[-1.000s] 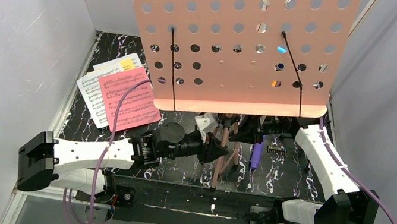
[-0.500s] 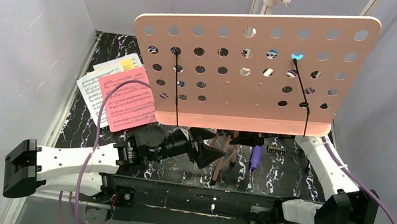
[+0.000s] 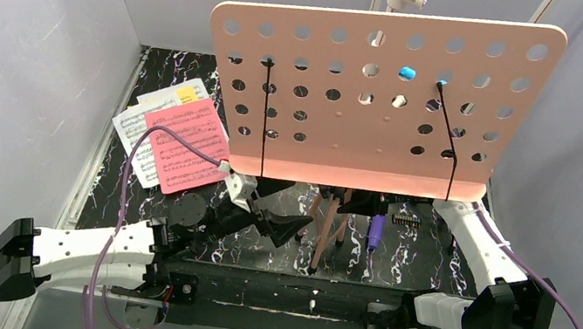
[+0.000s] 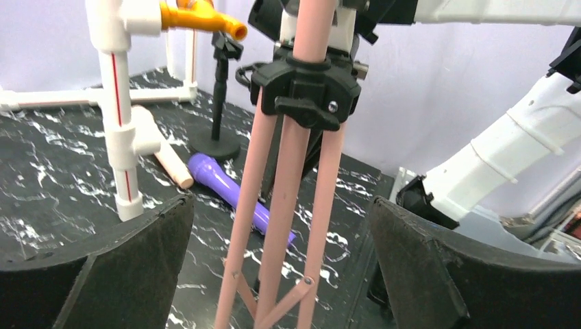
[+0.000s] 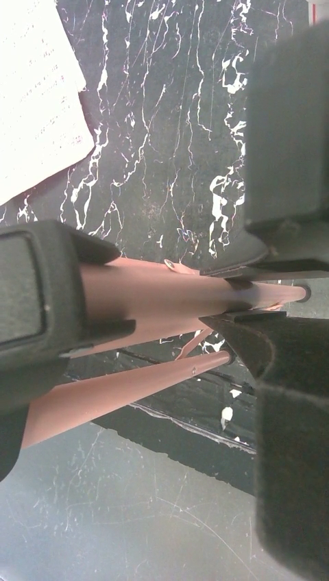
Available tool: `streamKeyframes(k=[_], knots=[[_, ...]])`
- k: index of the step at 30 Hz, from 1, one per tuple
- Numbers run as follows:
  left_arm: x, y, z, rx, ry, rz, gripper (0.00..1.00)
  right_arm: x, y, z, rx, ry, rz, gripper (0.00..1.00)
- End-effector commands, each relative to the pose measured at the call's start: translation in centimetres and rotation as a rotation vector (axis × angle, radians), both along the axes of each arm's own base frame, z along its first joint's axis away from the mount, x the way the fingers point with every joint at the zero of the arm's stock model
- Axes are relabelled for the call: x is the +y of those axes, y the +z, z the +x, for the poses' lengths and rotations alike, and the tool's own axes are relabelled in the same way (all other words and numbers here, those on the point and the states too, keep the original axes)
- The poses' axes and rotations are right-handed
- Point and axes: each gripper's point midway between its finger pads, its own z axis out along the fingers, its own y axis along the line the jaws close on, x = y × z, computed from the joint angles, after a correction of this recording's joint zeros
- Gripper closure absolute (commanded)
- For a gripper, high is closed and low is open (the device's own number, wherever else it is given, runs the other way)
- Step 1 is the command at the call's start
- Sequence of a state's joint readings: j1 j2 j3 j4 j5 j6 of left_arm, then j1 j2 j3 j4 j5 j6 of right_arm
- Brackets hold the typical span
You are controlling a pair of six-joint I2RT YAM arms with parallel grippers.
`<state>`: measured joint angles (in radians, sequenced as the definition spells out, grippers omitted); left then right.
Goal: Pack up the instrument practice props
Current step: Close the music stand at the center of the board.
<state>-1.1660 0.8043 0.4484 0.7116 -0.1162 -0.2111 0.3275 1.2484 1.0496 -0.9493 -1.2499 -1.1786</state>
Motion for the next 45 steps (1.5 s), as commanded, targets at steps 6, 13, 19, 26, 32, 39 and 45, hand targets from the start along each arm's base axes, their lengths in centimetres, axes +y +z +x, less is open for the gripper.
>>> streamKeyframes(k=[6,13,19,26,32,39,45], knots=[[3.1,5.2,2.9,-0.198,0.115,-0.282,0.02,0.3,2.5,-1.2,0.036,0.027,0.088,0.99],[3.0,5.0,4.5,-0.163,0.019,-0.317,0.02,0.3,2.5,-1.2,0.043,0.029,0.092,0.99],[0.7,6.1,2.6,-0.194,-0.162,-0.29,0.02,0.3,2.5,-1.2,0.05,0.029,0.094,0.99],[5.1,2.8,2.1,-0.173,-0.002,-0.306,0.02,0.4,2.7,-1.1,0.061,0.028,0.094,0.99],[7.9,-1.5,1.3,-0.093,0.095,-0.194,0.02,0.5,2.4,-0.7,0.075,0.017,0.081,0.99],[4.8,1.6,-2.4,-0.186,0.014,0.012,0.02,0.5,2.0,-0.1,0.093,0.001,0.06,0.99],[-0.2,5.1,-5.9,-0.412,0.092,0.236,0.02,0.4,1.9,0.0,0.097,-0.006,0.049,0.99]])
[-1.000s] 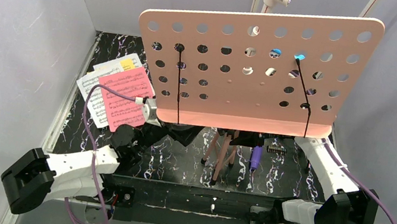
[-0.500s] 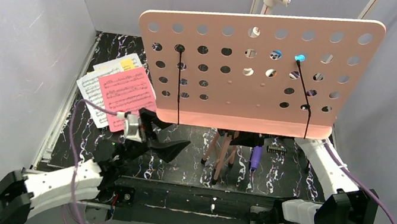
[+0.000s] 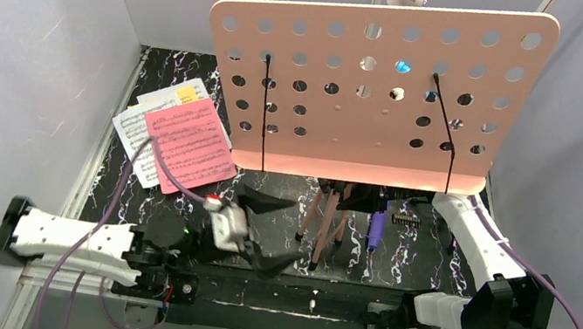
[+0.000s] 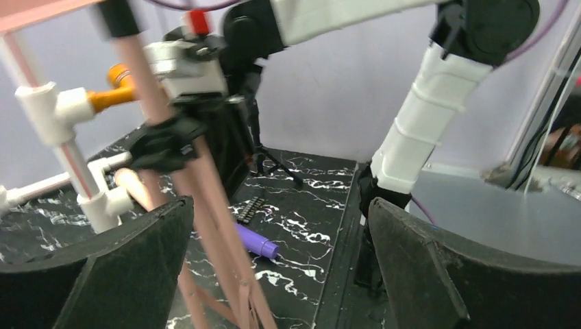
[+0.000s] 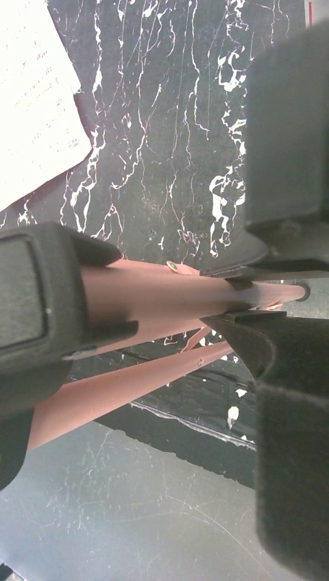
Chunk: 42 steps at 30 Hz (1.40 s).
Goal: Pack up the instrument practice props
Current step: Close the music stand at the center of the board, then place the music stand at the center of the board.
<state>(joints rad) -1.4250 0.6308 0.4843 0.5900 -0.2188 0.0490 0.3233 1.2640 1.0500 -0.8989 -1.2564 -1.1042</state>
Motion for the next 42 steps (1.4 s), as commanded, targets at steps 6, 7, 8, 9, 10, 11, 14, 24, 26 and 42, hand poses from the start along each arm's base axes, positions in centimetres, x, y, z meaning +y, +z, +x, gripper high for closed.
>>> streamKeyframes(k=[6,7,8,9,10,11,14,24,26,42], knots=[[-5.0,5.2,0.5,-0.22,0.444,0.172,0.02,0.3,1.7,-0.7,0.06,0.012,0.049,0.99],[-5.2,5.9,0.8,-0.211,0.477,0.142,0.02,0.2,1.8,-0.6,0.056,0.011,0.048,0.99],[-5.4,6.5,1.2,-0.2,0.517,0.112,0.02,0.2,1.8,-0.6,0.052,0.01,0.046,0.99],[-5.4,7.0,1.7,-0.186,0.559,0.086,0.02,0.2,1.9,-0.7,0.048,0.008,0.044,0.99],[-5.5,7.5,1.9,-0.177,0.588,0.055,0.02,0.1,1.8,-0.7,0.048,0.007,0.042,0.99],[-5.7,7.7,2.2,-0.171,0.607,0.04,0.03,0.1,1.8,-0.8,0.046,0.007,0.041,0.99],[-7.0,7.7,2.9,-0.136,0.636,0.02,0.06,0.1,1.5,-0.8,0.045,0.005,0.038,0.99],[-6.6,8.2,8.3,0.057,0.785,-0.052,0.25,-0.1,1.1,-1.0,0.041,-0.001,0.028,0.99],[-6.6,8.0,9.0,0.057,0.809,-0.04,0.33,-0.1,1.1,-1.0,0.041,-0.001,0.028,0.99],[-8.8,6.3,12.1,0.056,0.833,-0.041,0.53,0.0,1.1,-1.0,0.045,0.0,0.029,0.99]])
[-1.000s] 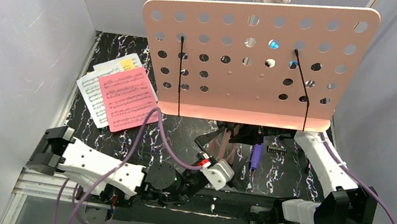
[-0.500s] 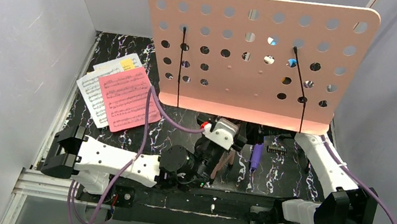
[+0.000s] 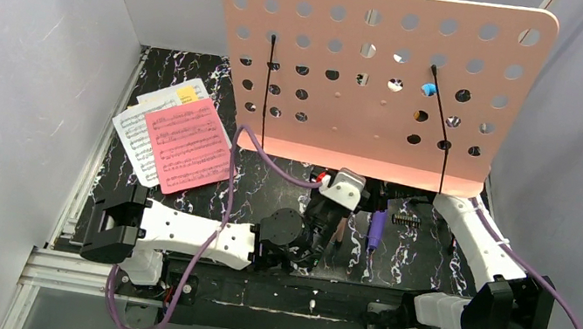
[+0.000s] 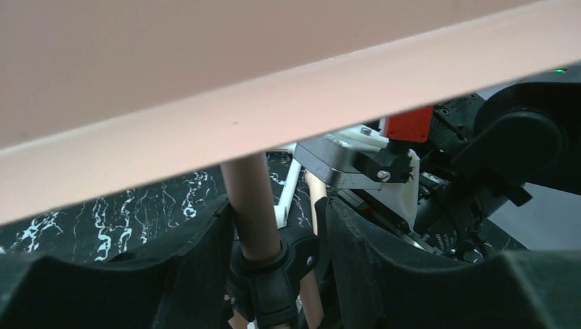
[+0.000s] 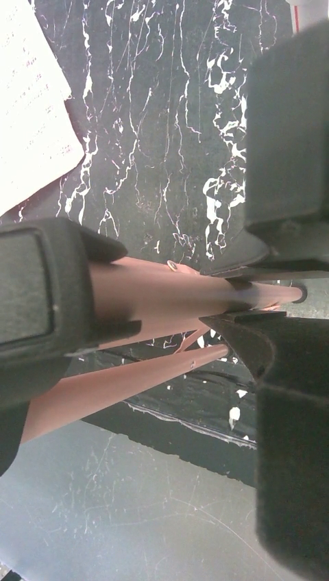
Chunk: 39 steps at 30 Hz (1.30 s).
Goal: Pack up the instrument practice props
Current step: Place the music stand at the center of the board.
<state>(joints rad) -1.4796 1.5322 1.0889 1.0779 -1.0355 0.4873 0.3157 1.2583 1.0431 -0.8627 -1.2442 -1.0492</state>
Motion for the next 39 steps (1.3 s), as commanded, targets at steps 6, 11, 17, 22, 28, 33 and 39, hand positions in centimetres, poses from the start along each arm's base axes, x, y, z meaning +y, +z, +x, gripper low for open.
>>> streamKeyframes(k=[6,11,17,22,28,33,39], knots=[[0.9,2.3,2.4,0.018,0.024,-0.171,0.59,0.0,0.9,-1.6,0.031,0.024,0.037,0.99],[0.8,2.2,1.9,0.013,-0.074,-0.148,1.0,-0.1,0.9,-1.7,0.032,0.024,0.035,0.99],[1.8,2.6,1.7,0.01,-0.09,-0.146,1.0,-0.1,1.2,-2.2,0.028,0.041,0.053,0.85],[1.9,3.3,1.5,-0.006,-0.111,-0.15,1.0,-0.2,1.5,-2.8,0.02,0.054,0.063,0.51],[3.5,5.1,1.0,-0.027,-0.123,-0.18,1.0,-0.5,1.4,-3.5,0.001,0.062,0.057,0.17],[4.8,6.6,0.5,-0.045,-0.151,-0.217,1.0,-0.8,1.2,-3.9,-0.018,0.064,0.046,0.02],[6.2,7.6,-0.1,-0.057,-0.181,-0.251,1.0,-1.0,1.0,-4.0,-0.024,0.058,0.036,0.02]])
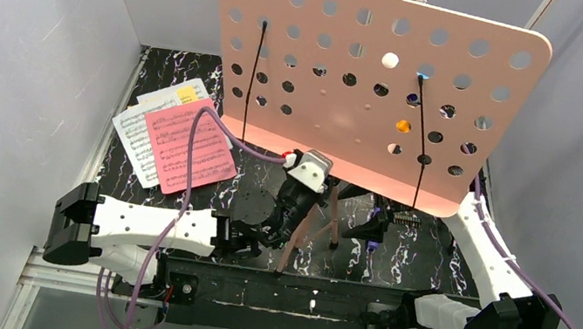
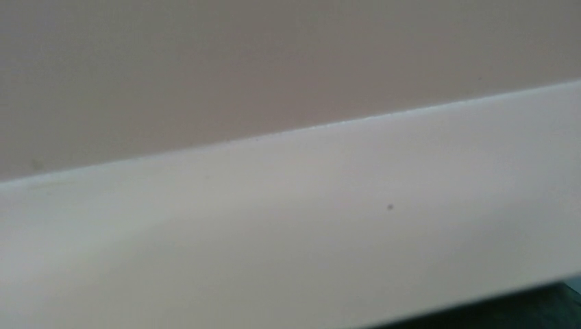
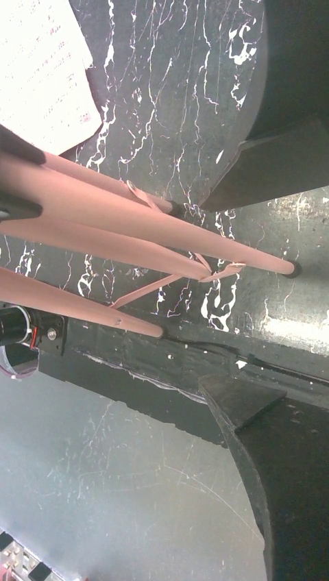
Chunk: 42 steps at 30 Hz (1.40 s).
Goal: Pack up the instrument practice props
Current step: Place the music stand at the center of the board.
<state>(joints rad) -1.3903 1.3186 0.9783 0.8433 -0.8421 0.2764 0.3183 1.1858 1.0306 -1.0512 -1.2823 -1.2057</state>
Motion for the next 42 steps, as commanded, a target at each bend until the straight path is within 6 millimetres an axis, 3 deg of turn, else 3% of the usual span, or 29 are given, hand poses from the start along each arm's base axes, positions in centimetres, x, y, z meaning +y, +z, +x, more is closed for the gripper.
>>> streamKeyframes(k=[1,16,22,36,42], knots=[[3.6,6.9,-1.2,-0.071,-0.044,-0.219,1.0,-0.3,0.1,-0.7,-0.008,0.005,0.008,0.02],[7.1,7.9,-1.7,-0.095,-0.03,-0.239,1.0,-0.8,0.1,-1.1,-0.009,-0.009,0.014,0.02],[7.7,6.5,-1.6,-0.068,-0.023,-0.259,1.0,-0.9,-0.2,-0.9,-0.005,-0.017,0.009,0.02],[13.4,5.6,4.0,-0.009,0.196,-0.435,1.0,-0.9,-1.2,-0.1,0.013,-0.053,-0.029,0.02],[15.2,5.1,5.1,0.027,0.242,-0.483,1.0,-1.0,-1.4,-0.1,0.006,-0.059,-0.036,0.02]])
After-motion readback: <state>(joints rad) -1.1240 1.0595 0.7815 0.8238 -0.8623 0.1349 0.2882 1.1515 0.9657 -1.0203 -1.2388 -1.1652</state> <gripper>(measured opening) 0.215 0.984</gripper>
